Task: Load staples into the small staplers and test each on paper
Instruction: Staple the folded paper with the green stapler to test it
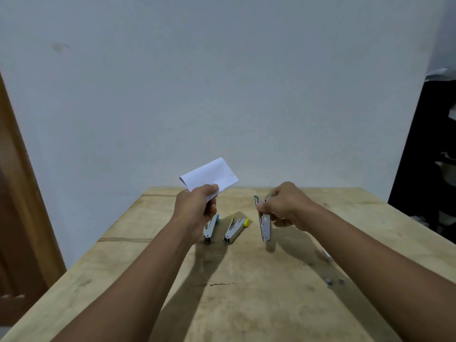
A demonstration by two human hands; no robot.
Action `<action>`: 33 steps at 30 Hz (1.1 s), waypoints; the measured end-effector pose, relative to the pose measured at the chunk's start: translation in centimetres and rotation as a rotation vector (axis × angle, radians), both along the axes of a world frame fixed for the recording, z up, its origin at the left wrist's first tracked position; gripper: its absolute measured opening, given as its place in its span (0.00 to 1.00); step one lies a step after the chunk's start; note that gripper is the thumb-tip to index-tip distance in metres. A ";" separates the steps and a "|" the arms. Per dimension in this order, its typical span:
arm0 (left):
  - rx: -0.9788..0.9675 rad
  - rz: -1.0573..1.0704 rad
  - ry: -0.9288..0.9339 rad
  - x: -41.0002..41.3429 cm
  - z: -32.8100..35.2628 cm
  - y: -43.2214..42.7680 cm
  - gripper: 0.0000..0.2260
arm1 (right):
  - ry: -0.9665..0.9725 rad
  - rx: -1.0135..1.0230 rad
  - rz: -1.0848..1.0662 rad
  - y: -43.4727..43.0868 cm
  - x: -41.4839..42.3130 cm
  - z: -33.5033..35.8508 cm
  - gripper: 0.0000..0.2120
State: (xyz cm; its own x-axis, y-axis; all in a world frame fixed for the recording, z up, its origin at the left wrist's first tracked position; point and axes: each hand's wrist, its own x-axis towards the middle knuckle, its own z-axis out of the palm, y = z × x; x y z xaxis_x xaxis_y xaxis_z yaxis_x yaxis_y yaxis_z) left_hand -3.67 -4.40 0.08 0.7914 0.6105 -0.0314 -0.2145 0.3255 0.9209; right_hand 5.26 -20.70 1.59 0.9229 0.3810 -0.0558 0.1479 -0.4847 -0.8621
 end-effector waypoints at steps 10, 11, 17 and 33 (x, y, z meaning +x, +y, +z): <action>0.029 -0.051 0.081 0.1 -0.9 -0.4 0.05 | 0.105 -0.152 0.027 -0.3 0.6 -2.8 0.11; 0.029 -0.050 0.084 0.0 -1.0 -0.3 0.05 | 0.099 -0.164 0.043 -0.2 0.8 -2.9 0.11; 0.016 -0.051 0.115 -0.1 -1.3 -0.1 0.04 | 0.035 -0.196 0.013 0.3 1.0 -3.9 0.08; 0.165 0.038 0.168 -1.9 -1.5 2.2 0.02 | 0.053 0.277 0.049 5.3 -1.5 -0.4 0.04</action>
